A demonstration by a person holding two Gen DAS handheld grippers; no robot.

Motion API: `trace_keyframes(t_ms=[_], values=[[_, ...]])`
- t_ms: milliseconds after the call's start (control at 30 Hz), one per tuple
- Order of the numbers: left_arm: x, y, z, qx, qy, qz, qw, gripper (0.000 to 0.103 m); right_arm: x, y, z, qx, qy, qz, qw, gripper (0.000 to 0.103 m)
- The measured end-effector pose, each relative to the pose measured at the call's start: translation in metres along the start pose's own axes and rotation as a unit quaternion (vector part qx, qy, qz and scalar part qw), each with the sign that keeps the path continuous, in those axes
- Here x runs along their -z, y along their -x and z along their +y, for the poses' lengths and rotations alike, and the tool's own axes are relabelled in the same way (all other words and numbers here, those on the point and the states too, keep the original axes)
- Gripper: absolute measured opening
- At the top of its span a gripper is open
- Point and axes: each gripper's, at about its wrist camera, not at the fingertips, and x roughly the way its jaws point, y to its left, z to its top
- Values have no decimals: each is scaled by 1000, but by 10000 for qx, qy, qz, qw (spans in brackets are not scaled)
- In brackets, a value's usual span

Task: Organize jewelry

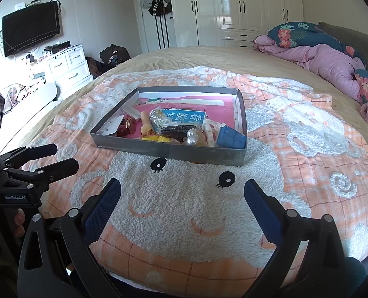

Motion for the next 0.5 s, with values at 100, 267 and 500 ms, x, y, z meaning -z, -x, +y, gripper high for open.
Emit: trace_keyframes(t_ms=[100,267,500], values=[[0,1,0,-1,2,0,10000,94,1,-1,2,-9,16,17,10000,99],[0,1,1,20,-10,1,10000,94,1,-4,3,-16,22,41,10000,99],[-2,-6,4,47,-54,147,9999,94,0,-11,-1,-25,-27,97,9999,99]])
